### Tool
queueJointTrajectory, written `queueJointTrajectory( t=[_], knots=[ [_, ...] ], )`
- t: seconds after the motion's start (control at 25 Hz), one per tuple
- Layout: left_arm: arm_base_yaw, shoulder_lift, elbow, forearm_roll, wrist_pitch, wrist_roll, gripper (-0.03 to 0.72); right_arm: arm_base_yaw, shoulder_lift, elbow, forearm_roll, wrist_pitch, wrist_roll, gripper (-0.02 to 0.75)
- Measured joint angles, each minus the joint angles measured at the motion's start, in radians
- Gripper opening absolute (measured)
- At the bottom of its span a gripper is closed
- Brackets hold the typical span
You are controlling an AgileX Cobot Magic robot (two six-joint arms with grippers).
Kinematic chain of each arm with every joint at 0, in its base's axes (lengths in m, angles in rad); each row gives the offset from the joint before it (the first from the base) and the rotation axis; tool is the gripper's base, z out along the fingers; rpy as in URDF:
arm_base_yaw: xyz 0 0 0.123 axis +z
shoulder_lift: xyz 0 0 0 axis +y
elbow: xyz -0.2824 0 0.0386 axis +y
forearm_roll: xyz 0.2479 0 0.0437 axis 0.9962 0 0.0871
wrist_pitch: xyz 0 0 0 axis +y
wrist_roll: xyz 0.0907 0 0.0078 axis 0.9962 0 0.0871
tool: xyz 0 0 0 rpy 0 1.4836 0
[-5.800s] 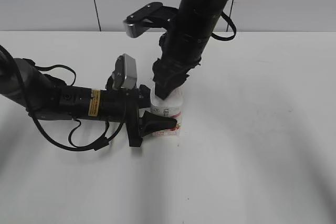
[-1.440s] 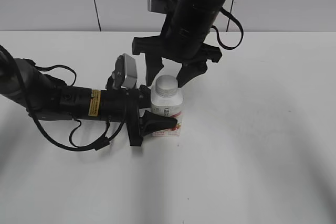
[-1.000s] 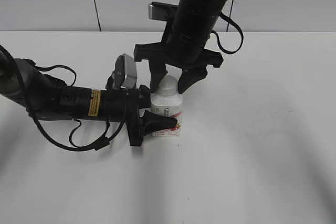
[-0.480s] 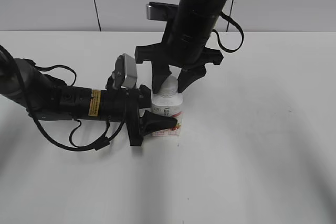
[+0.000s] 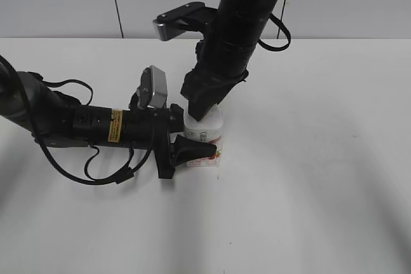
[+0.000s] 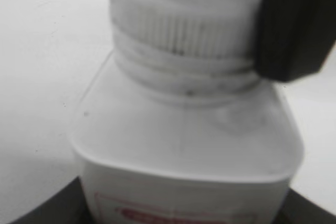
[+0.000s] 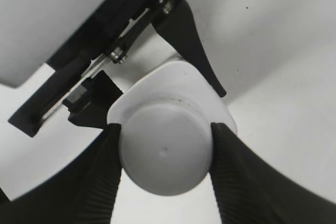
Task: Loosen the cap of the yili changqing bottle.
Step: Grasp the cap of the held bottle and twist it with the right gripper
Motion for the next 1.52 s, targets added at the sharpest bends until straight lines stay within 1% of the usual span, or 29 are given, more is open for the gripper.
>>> queueJointTrajectory(
  t=[0.28, 0.64, 0.88, 1.52],
  knots=[
    [0.0, 0.0, 0.0, 0.001, 0.0, 0.001, 0.393, 0.0, 0.0, 0.0, -0.003, -0.004, -0.278, 0.399],
    [0.0, 0.0, 0.0, 0.003, 0.0, 0.001, 0.393, 0.0, 0.0, -0.001, -0.007, -0.008, -0.524, 0.398],
    [0.0, 0.0, 0.0, 0.004, 0.0, 0.001, 0.392, 0.0, 0.0, -0.001, -0.007, -0.012, -0.568, 0.397],
    [0.0, 0.0, 0.0, 0.004, 0.001, 0.0, 0.391, 0.0, 0.0, -0.001, -0.006, -0.014, -0.575, 0.4]
  ],
)
